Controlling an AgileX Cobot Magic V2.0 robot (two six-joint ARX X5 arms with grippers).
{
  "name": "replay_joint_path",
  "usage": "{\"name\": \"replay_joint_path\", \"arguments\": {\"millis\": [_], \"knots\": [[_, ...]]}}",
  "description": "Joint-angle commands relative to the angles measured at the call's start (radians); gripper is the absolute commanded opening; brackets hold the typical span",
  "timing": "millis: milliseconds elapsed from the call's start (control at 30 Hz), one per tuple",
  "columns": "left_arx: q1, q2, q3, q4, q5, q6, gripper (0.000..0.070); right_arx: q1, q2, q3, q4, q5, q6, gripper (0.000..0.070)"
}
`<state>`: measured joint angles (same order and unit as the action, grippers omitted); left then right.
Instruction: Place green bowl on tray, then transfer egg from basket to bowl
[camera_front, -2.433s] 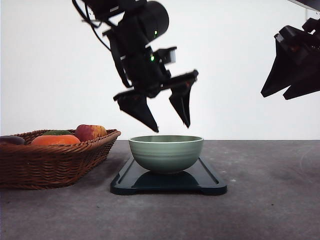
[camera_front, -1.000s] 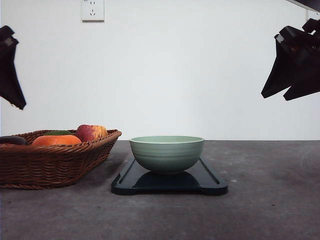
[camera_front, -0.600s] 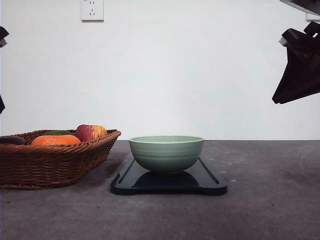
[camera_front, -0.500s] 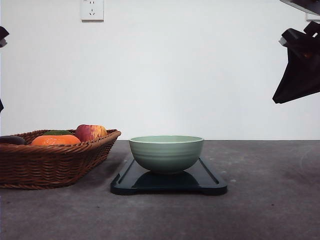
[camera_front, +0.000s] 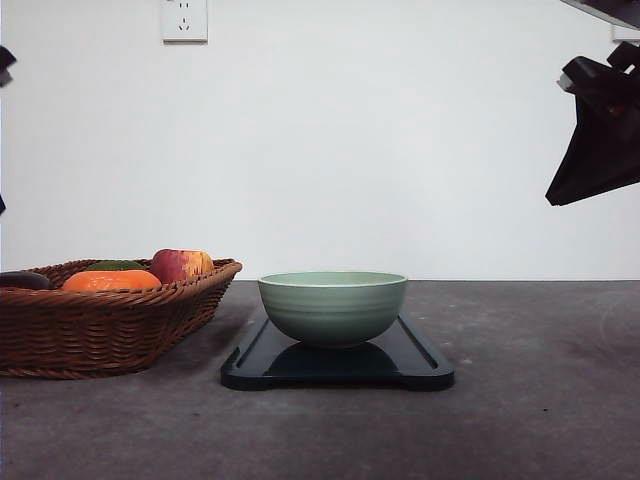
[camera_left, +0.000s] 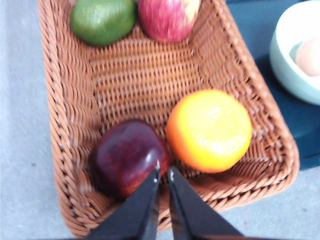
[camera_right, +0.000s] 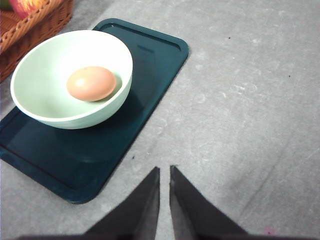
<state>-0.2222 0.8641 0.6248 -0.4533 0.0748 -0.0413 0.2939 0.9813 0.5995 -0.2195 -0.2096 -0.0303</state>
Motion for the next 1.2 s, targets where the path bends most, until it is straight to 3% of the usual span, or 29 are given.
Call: {"name": "replay_joint_path", "arguments": {"millis": [0, 233, 333, 700, 1167], "knots": [[0.016, -0.026, -0.012, 0.034, -0.003, 0.008, 0.0020, 0.005, 0.005, 0.008, 0.011, 0.000, -0.004, 0.0027], [0.138, -0.285, -0.258, 0.294, -0.004, -0.059, 0.0020, 0.005, 0.005, 0.008, 0.011, 0.000, -0.004, 0.0027], [0.177, -0.428, -0.375, 0.348, -0.004, -0.076, 0.0020, 0.005, 0.005, 0.008, 0.011, 0.000, -0.004, 0.0027], [0.220, -0.797, -0.579, 0.333, -0.005, -0.082, 0.0020, 0.005, 0.005, 0.008, 0.011, 0.000, -0.004, 0.0027], [0.245, -0.861, -0.612, 0.273, -0.005, -0.080, 0.0020, 0.005, 0.005, 0.008, 0.011, 0.000, -0.004, 0.0027]]}}
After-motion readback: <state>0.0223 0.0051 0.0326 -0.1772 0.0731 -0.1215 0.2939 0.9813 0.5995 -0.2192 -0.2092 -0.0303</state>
